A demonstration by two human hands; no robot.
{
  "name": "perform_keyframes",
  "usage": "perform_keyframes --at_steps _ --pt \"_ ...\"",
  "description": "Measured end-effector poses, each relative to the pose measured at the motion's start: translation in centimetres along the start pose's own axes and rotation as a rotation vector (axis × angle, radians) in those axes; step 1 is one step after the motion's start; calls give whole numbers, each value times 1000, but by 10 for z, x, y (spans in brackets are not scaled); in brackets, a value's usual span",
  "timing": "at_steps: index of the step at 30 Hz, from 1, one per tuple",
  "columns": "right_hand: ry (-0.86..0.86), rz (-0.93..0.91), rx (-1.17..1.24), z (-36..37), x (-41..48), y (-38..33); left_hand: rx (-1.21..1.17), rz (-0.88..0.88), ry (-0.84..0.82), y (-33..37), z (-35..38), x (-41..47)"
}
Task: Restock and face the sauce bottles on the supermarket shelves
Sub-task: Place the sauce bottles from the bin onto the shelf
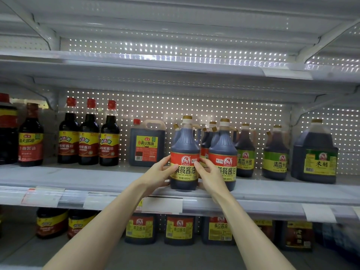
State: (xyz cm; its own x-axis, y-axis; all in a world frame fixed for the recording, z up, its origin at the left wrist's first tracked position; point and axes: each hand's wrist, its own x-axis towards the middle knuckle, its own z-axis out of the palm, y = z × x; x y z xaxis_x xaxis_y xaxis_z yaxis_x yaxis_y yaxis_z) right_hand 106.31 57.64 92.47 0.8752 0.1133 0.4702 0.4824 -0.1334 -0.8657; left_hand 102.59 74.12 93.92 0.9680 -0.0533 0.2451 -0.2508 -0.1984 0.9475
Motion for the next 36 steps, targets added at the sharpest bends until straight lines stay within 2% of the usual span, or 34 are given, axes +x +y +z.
perform_keyframes --at_steps 9,36 --pt "-5 19 2 0 1 1 21 22 124 -2 3 0" --pt "-1 31 11 0 -3 -6 54 8 102 1 3 -2"
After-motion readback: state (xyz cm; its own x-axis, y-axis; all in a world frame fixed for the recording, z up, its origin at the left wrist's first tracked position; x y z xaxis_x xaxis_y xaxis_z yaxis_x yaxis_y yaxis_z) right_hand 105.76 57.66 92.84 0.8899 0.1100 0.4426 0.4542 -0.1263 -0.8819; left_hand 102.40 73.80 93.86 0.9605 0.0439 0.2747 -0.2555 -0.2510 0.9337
